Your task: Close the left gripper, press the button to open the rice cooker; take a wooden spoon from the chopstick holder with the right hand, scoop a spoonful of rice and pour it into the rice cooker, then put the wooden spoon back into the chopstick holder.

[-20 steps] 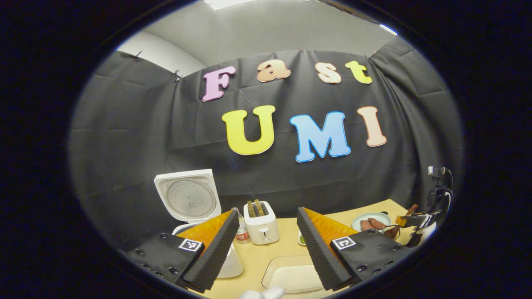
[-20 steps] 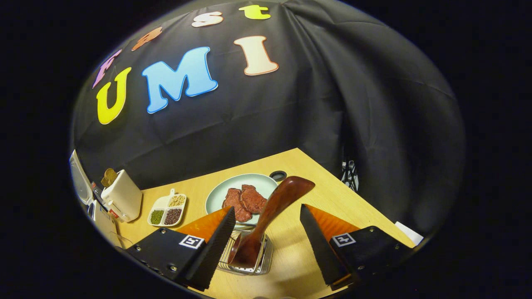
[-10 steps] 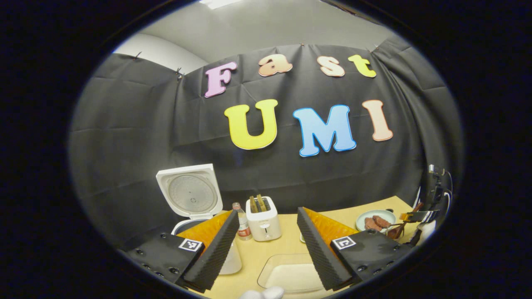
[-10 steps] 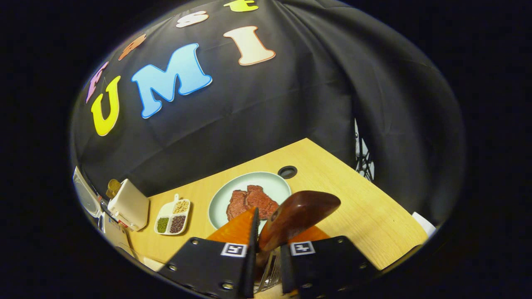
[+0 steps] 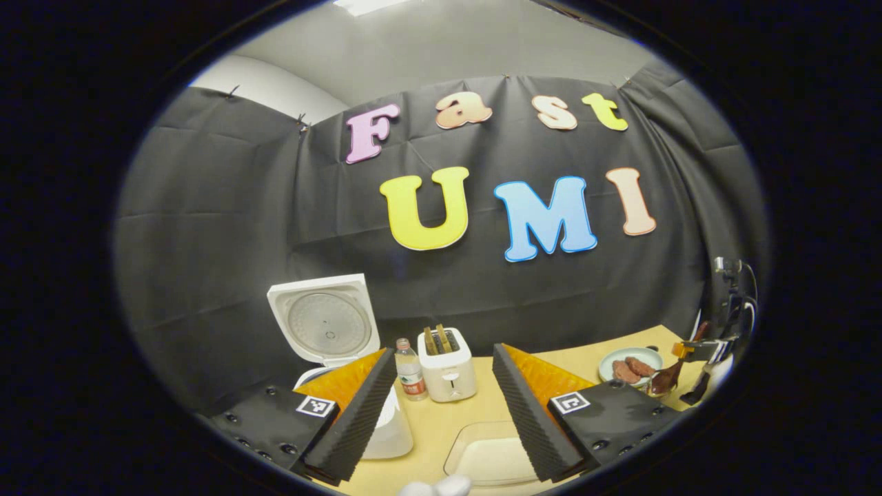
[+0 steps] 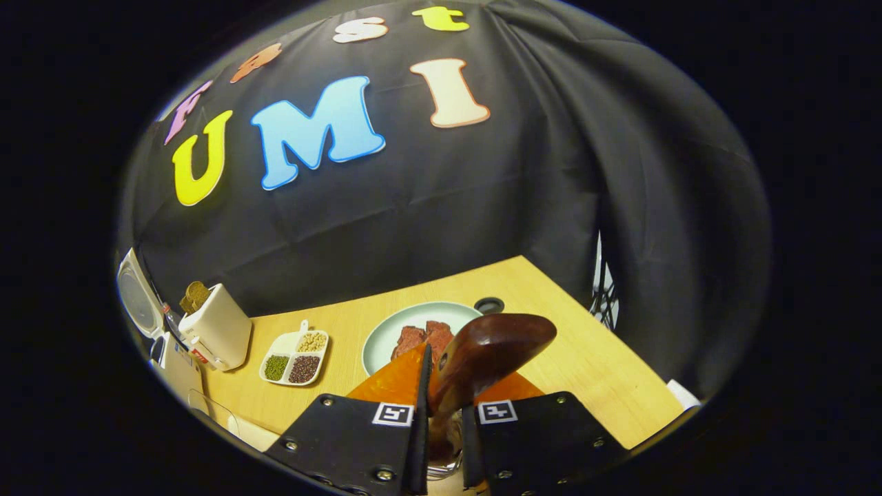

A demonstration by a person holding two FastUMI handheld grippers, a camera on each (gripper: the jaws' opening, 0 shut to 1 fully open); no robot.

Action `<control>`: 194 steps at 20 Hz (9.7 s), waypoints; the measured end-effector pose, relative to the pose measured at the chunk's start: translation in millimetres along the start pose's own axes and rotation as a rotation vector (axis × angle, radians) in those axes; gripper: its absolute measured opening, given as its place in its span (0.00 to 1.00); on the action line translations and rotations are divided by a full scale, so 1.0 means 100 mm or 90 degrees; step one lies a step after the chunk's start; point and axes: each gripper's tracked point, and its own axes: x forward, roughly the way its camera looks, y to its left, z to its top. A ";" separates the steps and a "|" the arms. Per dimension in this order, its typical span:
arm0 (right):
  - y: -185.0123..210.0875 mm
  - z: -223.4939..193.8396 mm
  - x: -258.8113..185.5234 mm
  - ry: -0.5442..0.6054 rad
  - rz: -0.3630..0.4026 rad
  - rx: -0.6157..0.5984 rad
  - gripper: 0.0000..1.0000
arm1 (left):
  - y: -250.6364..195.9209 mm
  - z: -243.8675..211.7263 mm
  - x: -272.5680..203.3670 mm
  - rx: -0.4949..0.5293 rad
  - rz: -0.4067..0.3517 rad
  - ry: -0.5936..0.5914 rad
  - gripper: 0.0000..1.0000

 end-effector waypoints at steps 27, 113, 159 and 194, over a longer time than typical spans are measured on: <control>3.19 -0.83 -1.17 -0.057 0.168 -0.421 0.20 | 1.55 -0.23 -0.57 -0.011 -0.002 -0.028 0.99; 6.38 -0.36 -1.07 0.084 0.395 0.184 0.19 | 2.94 -0.67 -0.80 -0.019 0.174 -0.019 0.98; 3.54 0.47 -0.74 0.027 0.250 0.306 0.19 | 1.76 -0.30 -0.77 -0.018 0.020 -0.054 0.99; -0.21 -0.68 0.22 0.078 -0.073 0.315 0.19 | 0.30 -0.10 -0.63 0.046 -0.018 -0.003 0.98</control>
